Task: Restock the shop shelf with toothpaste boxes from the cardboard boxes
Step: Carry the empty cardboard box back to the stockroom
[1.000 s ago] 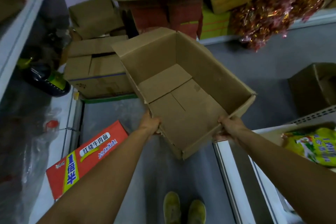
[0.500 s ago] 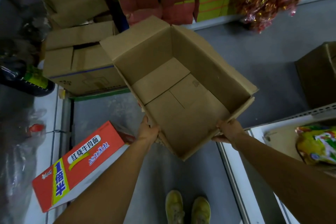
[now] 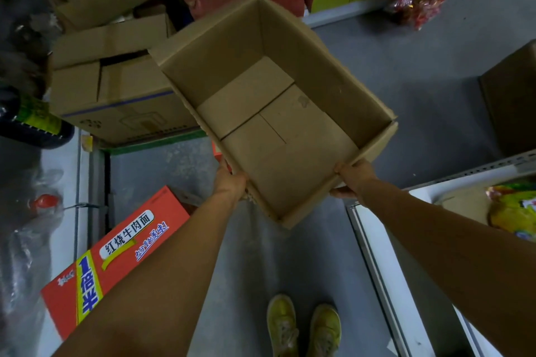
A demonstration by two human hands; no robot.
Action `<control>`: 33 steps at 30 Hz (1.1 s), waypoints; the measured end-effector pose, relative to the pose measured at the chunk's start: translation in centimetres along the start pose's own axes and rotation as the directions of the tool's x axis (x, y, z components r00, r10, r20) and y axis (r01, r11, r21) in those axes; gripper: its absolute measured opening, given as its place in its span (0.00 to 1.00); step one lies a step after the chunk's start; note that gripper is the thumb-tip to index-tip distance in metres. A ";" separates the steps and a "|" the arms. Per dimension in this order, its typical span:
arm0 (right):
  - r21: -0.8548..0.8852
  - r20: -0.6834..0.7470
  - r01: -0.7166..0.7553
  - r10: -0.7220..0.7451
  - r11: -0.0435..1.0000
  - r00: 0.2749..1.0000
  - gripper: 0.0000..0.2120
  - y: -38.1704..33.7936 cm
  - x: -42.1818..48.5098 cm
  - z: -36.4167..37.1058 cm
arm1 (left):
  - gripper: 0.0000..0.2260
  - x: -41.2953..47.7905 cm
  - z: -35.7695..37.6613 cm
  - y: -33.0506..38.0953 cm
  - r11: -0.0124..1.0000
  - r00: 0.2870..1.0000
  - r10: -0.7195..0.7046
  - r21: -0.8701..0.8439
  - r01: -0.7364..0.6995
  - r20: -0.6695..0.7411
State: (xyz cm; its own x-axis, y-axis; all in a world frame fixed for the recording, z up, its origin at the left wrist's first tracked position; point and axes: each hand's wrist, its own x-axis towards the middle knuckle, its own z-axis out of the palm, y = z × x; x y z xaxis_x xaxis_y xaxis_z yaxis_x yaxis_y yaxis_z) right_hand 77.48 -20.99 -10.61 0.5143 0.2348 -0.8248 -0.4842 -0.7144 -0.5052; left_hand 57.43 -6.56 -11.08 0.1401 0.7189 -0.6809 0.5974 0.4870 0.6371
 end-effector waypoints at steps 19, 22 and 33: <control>-0.352 -0.037 0.061 -0.079 0.934 0.996 0.29 -0.6 -4.6 -3.4 | 0.34 -5.1 -0.1 1.8 0.982 1.000 -0.001 0.188 -0.003 0.019; -0.414 0.009 0.128 -0.136 0.901 0.991 0.25 -1.0 -6.3 -4.1 | 0.24 -7.3 -0.4 2.2 0.981 0.999 0.013 0.192 -0.022 0.044; -0.555 0.076 0.344 -0.365 0.758 0.928 0.17 -2.3 -14.5 -8.1 | 0.06 -14.0 -3.1 4.7 0.924 0.979 0.177 0.323 -0.202 0.105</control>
State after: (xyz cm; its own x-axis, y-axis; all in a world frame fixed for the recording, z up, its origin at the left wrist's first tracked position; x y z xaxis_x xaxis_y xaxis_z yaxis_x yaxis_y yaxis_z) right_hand 76.86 -28.08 4.51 0.5999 0.5290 -0.6002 0.2028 -0.8262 -0.5255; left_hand 55.81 -12.80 2.61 0.3255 0.7378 -0.5914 0.7794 0.1448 0.6096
